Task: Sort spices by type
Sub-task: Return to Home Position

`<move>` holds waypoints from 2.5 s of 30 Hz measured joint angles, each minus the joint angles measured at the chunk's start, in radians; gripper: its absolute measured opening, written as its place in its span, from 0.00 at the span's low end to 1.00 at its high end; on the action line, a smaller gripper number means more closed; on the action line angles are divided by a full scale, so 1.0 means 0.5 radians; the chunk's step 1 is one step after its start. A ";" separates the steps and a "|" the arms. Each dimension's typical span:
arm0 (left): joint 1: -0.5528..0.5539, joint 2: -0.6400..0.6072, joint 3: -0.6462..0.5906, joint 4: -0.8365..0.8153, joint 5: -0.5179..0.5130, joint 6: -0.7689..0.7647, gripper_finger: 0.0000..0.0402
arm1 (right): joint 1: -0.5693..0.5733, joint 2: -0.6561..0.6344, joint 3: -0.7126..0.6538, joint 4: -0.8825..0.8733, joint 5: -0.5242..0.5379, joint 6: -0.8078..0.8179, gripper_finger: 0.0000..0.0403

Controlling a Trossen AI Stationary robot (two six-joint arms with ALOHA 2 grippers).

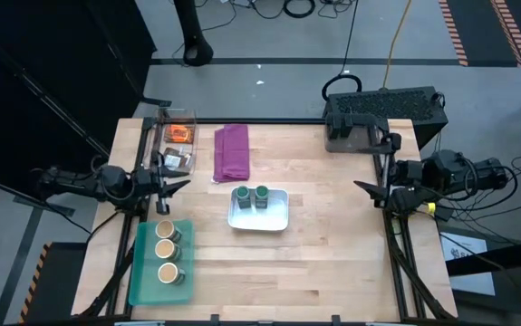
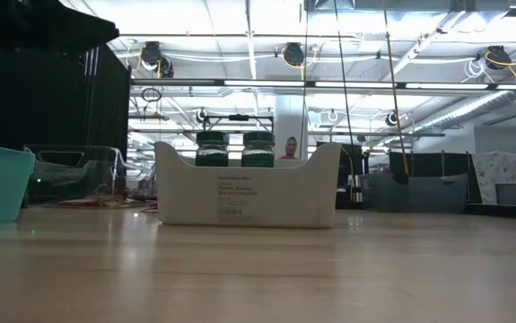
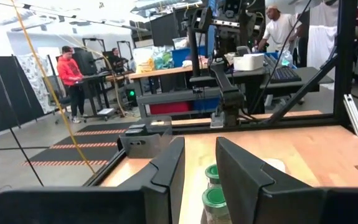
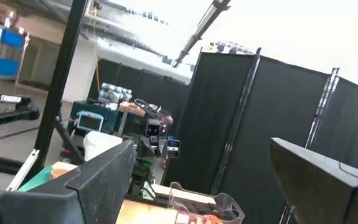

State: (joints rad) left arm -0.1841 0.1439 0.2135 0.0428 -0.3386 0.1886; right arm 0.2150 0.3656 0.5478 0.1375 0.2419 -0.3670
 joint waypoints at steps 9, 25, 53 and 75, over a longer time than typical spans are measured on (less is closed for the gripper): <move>0.000 -0.056 -0.017 -0.012 0.000 0.000 0.24 | -0.001 -0.217 -0.282 0.173 0.147 0.023 0.87; 0.000 -0.056 -0.052 0.002 -0.016 -0.054 0.24 | -0.033 -0.658 -0.868 0.483 0.202 0.136 0.87; 0.001 -0.057 -0.414 0.407 -0.015 -0.111 0.24 | -0.145 -0.725 -1.067 0.491 0.257 0.186 0.87; 0.001 -0.057 -0.415 0.403 -0.021 -0.102 0.24 | -0.145 -0.725 -1.066 0.447 0.254 0.028 0.87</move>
State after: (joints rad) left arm -0.1837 0.1154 0.0059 0.2443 -0.3490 0.1375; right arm 0.1425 0.0029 0.0147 0.3610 0.3691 -0.3531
